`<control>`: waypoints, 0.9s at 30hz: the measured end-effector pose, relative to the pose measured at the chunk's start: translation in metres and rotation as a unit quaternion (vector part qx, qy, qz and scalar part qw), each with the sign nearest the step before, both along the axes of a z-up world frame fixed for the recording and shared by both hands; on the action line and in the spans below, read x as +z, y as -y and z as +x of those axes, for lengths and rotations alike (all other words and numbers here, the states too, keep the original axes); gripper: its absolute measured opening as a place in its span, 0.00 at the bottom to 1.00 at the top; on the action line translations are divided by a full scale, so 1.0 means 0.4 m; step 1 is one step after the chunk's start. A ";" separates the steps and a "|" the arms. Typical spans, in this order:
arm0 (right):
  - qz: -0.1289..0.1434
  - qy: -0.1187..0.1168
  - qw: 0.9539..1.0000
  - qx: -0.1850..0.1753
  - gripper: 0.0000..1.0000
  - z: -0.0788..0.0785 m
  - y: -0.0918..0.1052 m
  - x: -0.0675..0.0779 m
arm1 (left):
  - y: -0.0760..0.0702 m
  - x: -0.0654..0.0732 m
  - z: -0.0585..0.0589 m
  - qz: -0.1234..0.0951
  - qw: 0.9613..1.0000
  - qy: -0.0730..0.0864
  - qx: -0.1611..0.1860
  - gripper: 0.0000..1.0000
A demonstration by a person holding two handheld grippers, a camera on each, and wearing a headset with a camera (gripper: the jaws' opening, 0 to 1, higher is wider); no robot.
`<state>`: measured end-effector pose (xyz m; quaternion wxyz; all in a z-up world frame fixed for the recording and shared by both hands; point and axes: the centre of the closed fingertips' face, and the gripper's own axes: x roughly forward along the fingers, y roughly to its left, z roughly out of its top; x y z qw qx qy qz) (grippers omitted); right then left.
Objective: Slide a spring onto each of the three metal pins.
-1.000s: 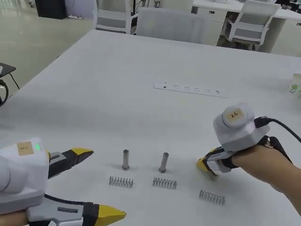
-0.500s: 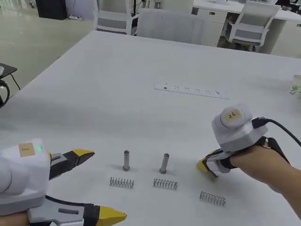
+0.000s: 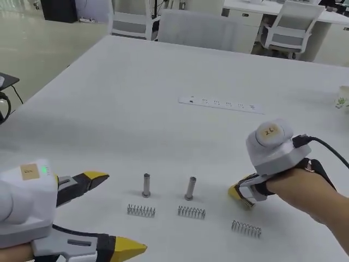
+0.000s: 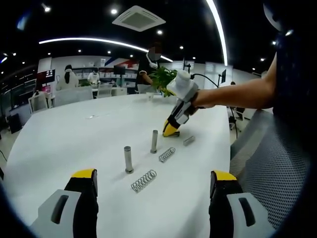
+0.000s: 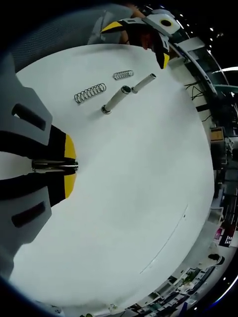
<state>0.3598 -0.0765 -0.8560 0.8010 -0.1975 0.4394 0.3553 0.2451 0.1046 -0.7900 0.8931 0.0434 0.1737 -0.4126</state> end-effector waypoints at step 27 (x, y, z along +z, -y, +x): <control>0.025 0.048 0.999 -0.001 0.05 -0.026 0.016 0.098 | 0.012 0.012 -0.006 0.004 1.000 0.007 -0.009 0.91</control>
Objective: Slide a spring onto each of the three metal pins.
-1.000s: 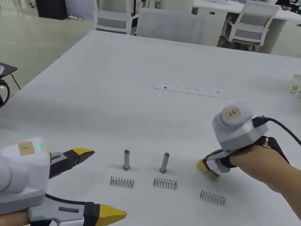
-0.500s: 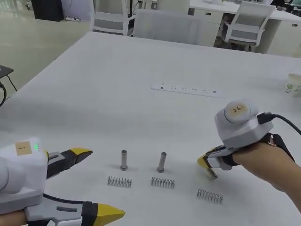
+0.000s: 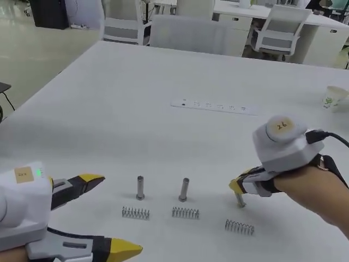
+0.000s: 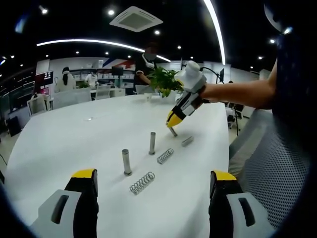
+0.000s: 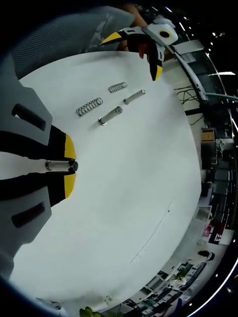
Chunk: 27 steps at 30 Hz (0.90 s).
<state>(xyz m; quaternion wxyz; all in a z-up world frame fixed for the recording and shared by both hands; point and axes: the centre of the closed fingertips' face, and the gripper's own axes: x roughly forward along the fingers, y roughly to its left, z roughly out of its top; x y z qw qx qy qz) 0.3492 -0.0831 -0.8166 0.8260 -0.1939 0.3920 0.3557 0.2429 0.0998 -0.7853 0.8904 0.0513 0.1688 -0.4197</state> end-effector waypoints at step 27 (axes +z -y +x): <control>0.026 0.010 1.000 -0.010 0.05 -0.009 0.010 0.014 | 0.007 -0.009 -0.007 0.005 1.000 -0.006 -0.009 0.91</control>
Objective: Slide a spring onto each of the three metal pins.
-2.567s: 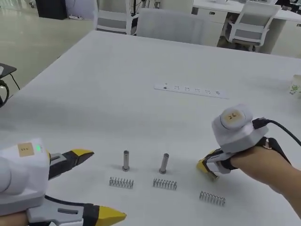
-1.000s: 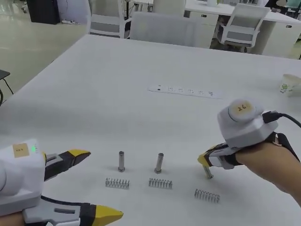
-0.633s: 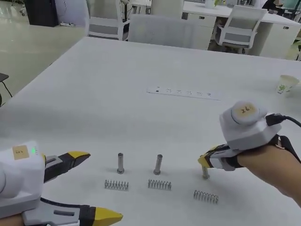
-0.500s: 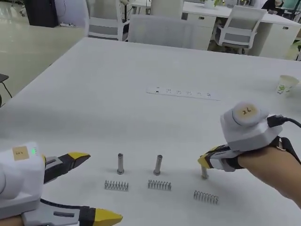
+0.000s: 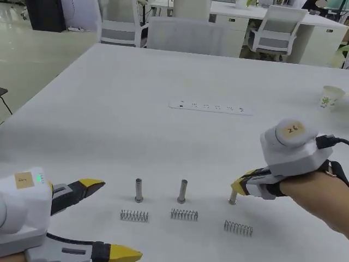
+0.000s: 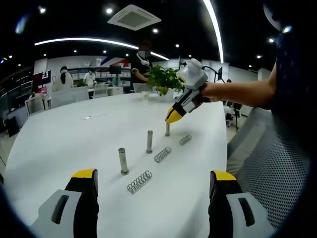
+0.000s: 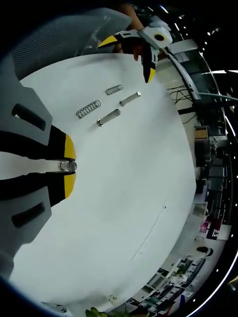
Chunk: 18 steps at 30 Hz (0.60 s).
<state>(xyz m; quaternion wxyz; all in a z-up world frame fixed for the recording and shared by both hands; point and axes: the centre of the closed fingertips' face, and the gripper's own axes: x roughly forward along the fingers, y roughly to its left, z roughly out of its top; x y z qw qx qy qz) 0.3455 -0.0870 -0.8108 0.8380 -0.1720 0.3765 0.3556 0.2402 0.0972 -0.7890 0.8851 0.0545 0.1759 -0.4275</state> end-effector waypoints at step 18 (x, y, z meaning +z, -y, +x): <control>0.004 -0.002 1.000 -0.001 0.06 -0.004 0.007 -0.001 | -0.001 -0.001 0.000 -0.002 1.000 -0.001 0.001 0.90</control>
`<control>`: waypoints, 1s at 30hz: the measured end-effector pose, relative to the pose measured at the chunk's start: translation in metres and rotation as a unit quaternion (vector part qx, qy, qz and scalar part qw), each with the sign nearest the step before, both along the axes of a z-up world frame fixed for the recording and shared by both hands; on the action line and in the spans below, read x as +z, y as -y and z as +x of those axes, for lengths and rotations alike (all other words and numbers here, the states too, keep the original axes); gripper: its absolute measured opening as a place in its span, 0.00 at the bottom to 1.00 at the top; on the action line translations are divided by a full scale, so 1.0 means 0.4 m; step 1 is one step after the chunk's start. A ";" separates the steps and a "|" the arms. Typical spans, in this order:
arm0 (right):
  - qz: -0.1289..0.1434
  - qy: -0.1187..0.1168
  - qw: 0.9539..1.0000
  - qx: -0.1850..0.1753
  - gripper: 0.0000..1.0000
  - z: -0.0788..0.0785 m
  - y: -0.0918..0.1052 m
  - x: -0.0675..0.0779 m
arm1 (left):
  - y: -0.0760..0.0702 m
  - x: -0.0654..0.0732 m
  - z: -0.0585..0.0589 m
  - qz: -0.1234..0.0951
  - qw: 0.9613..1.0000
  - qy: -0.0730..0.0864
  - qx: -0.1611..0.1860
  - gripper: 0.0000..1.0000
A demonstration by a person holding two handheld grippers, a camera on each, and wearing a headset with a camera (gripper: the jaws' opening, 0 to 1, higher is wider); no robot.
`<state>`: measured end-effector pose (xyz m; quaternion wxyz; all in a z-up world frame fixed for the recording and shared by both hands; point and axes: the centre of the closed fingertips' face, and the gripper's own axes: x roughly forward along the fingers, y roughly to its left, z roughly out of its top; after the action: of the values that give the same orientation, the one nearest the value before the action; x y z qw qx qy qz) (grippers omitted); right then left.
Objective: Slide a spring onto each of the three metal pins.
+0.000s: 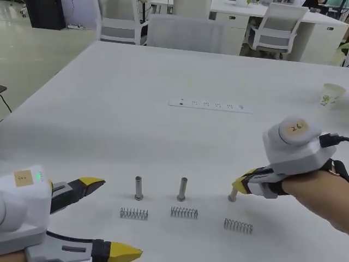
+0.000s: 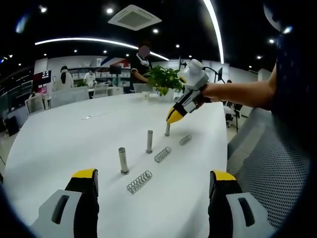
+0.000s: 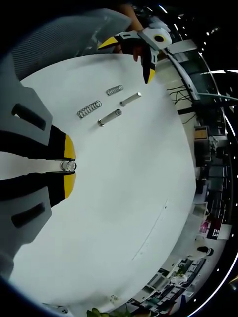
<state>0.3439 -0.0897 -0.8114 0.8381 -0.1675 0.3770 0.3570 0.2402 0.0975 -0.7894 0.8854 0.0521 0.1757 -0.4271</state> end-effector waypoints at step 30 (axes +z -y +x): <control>-0.003 0.018 1.000 0.014 0.21 -0.022 0.018 0.014 | 0.004 -0.001 0.000 0.001 1.000 -0.002 -0.002 0.90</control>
<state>0.3350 -0.0968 -0.8057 0.8392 -0.1814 0.3609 0.3642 0.2400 0.0961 -0.7896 0.8842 0.0526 0.1774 -0.4289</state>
